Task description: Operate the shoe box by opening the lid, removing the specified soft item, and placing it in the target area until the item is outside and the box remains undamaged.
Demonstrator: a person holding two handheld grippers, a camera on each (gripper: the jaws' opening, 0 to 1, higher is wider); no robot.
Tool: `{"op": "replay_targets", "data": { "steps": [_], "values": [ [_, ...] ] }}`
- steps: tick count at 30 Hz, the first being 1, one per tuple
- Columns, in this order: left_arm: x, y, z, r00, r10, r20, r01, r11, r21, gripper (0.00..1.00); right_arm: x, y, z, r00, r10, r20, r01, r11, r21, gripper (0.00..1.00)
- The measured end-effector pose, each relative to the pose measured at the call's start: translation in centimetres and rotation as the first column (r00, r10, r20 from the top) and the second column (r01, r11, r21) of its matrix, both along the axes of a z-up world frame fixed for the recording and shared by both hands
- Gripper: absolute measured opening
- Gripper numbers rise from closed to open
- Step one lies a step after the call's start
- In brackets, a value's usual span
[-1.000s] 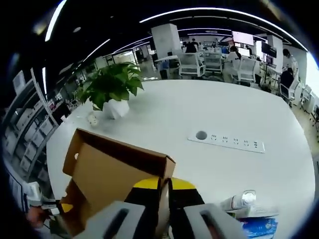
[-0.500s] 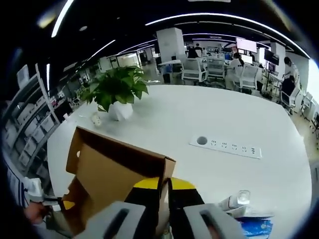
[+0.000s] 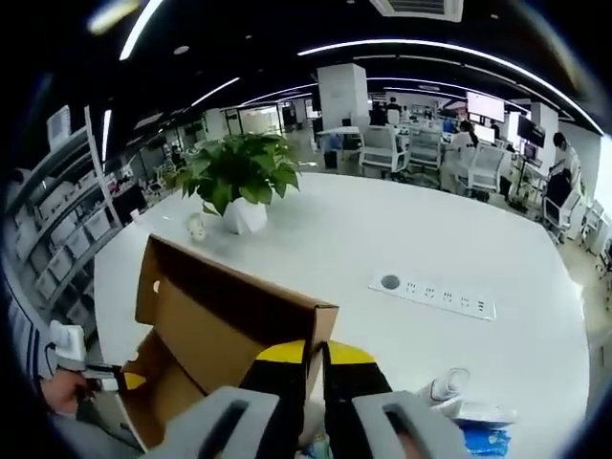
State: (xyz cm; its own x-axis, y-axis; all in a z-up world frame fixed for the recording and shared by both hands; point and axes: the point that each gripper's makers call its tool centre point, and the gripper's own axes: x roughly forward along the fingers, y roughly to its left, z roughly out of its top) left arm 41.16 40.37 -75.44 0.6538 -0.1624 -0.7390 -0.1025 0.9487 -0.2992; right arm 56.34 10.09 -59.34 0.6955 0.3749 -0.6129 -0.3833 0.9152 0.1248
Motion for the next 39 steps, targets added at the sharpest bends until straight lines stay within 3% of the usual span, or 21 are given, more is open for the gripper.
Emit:
{"op": "replay_targets", "data": {
  "steps": [13, 19, 30, 39],
  "values": [
    [0.1, 0.0, 0.0, 1.000, 0.008, -0.012, -0.008, 1.000, -0.020, 0.10, -1.7, 0.5, 1.7, 0.996, 0.016, 0.082, -0.017, 1.000, 0.005, 0.00],
    [0.0, -0.2, 0.0, 0.999, -0.032, -0.001, 0.032, 0.999, -0.026, 0.11, -2.4, 0.3, 1.8, 0.995, 0.023, 0.095, -0.022, 1.000, -0.012, 0.00],
    [-0.1, -0.3, -0.1, 1.000, -0.028, -0.013, 0.027, 0.999, -0.021, 0.10, -4.2, 0.7, 2.6, 0.993, 0.037, 0.115, -0.035, 0.999, -0.020, 0.00],
    [0.0, -0.5, 0.0, 0.998, -0.061, -0.006, 0.061, 0.998, -0.007, 0.11, -6.3, 0.1, 2.0, 0.992, 0.036, 0.117, -0.033, 0.999, -0.031, 0.00]
  ]
}}
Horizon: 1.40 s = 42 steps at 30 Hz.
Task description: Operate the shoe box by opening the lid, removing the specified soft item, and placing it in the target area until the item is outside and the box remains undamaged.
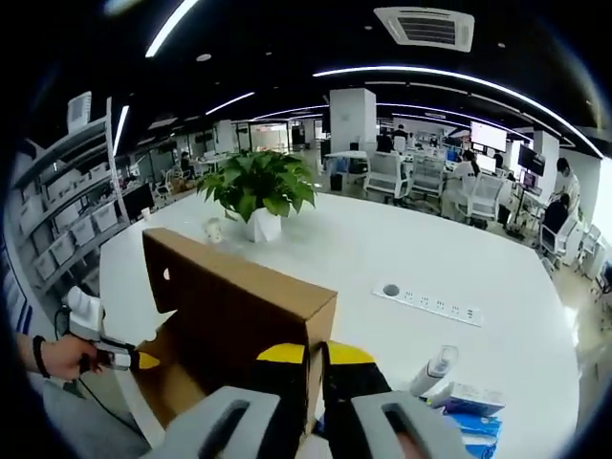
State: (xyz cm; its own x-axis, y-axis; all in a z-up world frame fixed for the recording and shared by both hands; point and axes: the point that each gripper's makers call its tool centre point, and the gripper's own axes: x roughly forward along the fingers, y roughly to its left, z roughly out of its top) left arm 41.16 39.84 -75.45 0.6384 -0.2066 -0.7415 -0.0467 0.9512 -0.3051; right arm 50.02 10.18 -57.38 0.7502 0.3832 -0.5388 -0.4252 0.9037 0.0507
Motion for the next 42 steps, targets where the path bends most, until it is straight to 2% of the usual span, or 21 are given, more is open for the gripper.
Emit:
{"op": "replay_targets", "data": {
  "steps": [8, 26, 42],
  "values": [
    [0.0, -0.1, 0.0, 1.000, -0.024, -0.007, 0.024, 1.000, -0.002, 0.12, -1.6, -0.1, -0.3, 1.000, 0.013, 0.003, -0.013, 1.000, -0.024, 0.00],
    [0.0, -0.4, 0.1, 0.997, -0.083, -0.005, 0.083, 0.996, -0.014, 0.14, -3.9, -0.4, -1.4, 1.000, 0.012, 0.004, -0.012, 0.998, -0.059, 0.00],
    [-0.1, -0.7, 0.0, 0.990, -0.140, 0.002, 0.140, 0.989, -0.058, 0.19, -6.1, -0.3, -2.6, 1.000, 0.017, 0.004, -0.017, 0.996, -0.083, 0.00]
  ]
}}
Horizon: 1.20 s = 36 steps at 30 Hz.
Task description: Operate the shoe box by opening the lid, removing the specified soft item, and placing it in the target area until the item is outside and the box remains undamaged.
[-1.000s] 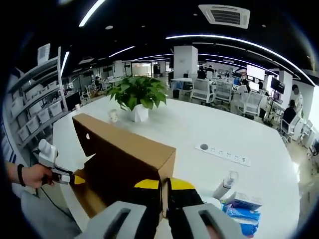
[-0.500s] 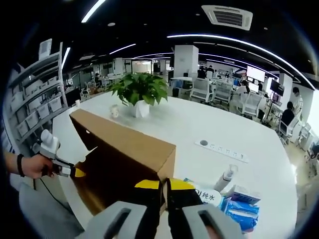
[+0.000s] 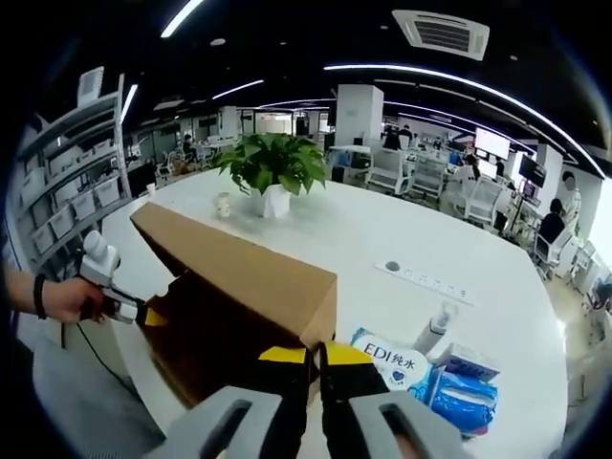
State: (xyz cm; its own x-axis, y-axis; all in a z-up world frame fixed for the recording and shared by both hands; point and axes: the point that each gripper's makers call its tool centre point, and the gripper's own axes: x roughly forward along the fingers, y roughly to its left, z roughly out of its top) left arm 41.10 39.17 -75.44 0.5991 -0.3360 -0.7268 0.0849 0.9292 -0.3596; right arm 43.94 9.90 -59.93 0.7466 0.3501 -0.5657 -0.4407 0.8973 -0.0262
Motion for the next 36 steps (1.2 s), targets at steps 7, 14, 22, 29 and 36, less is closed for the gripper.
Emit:
{"op": "replay_targets", "data": {
  "steps": [7, 14, 22, 29, 36],
  "values": [
    [0.0, -0.1, 0.0, 1.000, -0.014, -0.001, 0.014, 1.000, -0.015, 0.20, -0.5, 0.1, 0.0, 0.999, -0.031, 0.044, 0.029, 0.999, 0.043, 0.00],
    [0.0, -0.2, 0.0, 0.999, -0.033, -0.002, 0.033, 0.999, -0.018, 0.21, -1.1, 0.1, -0.4, 0.999, -0.036, 0.041, 0.034, 0.999, 0.043, 0.00],
    [0.0, -0.3, 0.1, 0.999, -0.039, 0.000, 0.039, 0.999, -0.016, 0.21, -1.9, 0.2, -1.3, 0.999, -0.038, 0.038, 0.036, 0.998, 0.042, 0.00],
    [0.0, -0.3, 0.0, 0.999, -0.045, -0.002, 0.045, 0.999, -0.016, 0.22, -2.9, 0.2, -2.6, 0.999, -0.034, 0.018, 0.033, 0.999, 0.033, 0.01],
    [-0.1, -0.3, 0.1, 0.999, -0.055, -0.003, 0.054, 0.998, -0.012, 0.22, -4.0, 0.4, -4.0, 0.999, -0.038, -0.017, 0.039, 0.998, 0.039, 0.03]
  ]
}}
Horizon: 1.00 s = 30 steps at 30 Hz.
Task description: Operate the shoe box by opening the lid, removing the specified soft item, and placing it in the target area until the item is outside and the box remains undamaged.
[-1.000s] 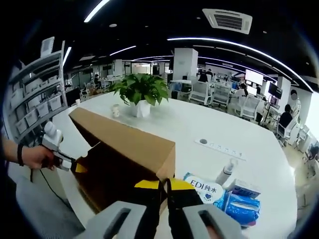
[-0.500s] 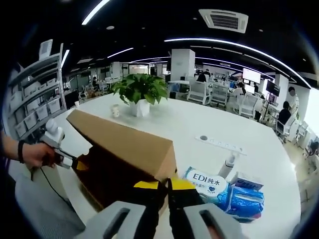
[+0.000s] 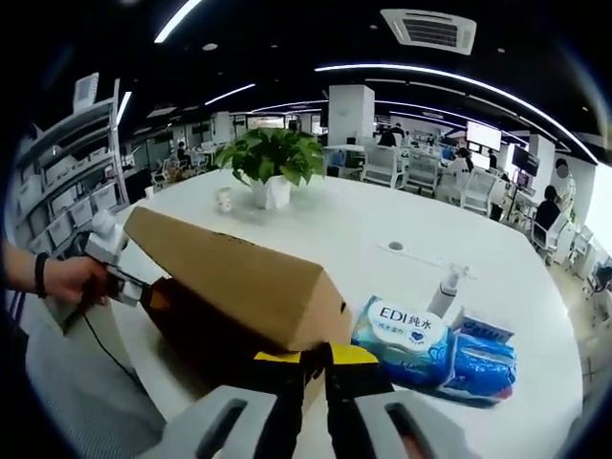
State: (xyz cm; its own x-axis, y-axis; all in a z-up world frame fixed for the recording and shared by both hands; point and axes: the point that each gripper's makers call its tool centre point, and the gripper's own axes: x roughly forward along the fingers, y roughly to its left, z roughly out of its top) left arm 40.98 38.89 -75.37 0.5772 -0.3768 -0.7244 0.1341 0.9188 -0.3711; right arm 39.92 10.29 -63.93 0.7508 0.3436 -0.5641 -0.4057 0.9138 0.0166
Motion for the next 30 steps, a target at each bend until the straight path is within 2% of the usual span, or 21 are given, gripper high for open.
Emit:
{"op": "replay_targets", "data": {
  "steps": [13, 16, 18, 22, 30],
  "values": [
    [-0.2, 0.4, 0.4, 1.000, -0.005, -0.001, 0.005, 1.000, 0.011, 0.22, -1.2, 0.6, -1.8, 0.999, 0.011, -0.041, -0.010, 1.000, 0.012, 0.02],
    [-0.4, 0.8, 0.9, 1.000, -0.003, 0.009, 0.003, 1.000, 0.015, 0.21, -1.4, 0.5, -2.3, 0.998, 0.009, -0.056, -0.008, 1.000, 0.018, 0.03],
    [-0.3, 1.1, 1.8, 1.000, -0.004, 0.031, 0.004, 1.000, 0.014, 0.16, -1.7, 0.5, -2.6, 0.998, 0.008, -0.063, -0.007, 1.000, 0.019, 0.03],
    [0.0, 1.5, 3.0, 0.998, -0.026, 0.059, 0.025, 1.000, 0.016, 0.16, -1.9, 0.2, -3.4, 0.997, 0.001, -0.081, 0.001, 1.000, 0.023, 0.03],
    [-0.3, 1.7, 3.2, 0.997, -0.049, 0.066, 0.047, 0.999, 0.028, 0.16, -2.1, 0.3, -3.6, 0.996, -0.009, -0.086, 0.012, 0.999, 0.037, 0.02]
  ]
}}
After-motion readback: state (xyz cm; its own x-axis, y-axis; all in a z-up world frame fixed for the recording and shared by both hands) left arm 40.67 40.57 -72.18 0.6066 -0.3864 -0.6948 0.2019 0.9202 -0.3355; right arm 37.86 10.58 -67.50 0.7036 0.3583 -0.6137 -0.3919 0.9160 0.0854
